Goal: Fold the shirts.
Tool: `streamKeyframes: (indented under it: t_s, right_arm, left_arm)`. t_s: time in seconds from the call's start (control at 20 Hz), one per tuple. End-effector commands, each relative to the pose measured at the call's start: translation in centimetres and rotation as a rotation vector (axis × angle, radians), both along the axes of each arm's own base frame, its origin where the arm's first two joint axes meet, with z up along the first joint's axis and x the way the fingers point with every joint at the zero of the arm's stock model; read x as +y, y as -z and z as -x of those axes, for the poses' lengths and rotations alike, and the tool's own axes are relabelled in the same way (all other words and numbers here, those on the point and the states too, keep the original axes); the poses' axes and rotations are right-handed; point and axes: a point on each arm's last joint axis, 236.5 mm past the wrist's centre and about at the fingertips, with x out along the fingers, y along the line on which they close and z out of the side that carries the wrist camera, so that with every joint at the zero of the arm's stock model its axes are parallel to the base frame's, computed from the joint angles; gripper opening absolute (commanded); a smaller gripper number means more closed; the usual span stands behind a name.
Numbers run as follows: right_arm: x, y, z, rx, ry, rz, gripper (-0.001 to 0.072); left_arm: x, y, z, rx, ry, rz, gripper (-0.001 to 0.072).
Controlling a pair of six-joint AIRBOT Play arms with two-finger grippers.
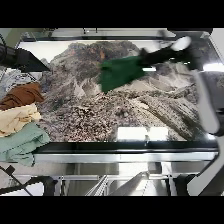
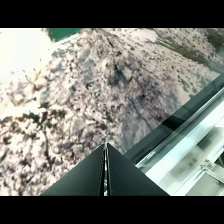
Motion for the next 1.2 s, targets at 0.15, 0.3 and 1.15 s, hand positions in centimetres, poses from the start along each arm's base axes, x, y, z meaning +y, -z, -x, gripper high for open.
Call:
streamKeyframes:
  t_s: [0.15,0.3,1.15]
  right_arm:
    - [-27.1,-1.4,13.8,0.240,0.457,0.367,0.0017]
    - [-35.0,0.2,23.2,0.295,0.731,0.396,0.0017]
    - [-38.8,9.1,44.7,0.385,1.243,0.338,0.0573]
  left_arm:
    - [-0.3,2.1,0.8,0.084,-0.006,0.025,0.0015]
    - [-0.9,3.9,1.5,0.165,-0.008,0.067,0.0014]
    - [-7.3,4.3,3.9,0.231,0.134,0.222,0.0014]
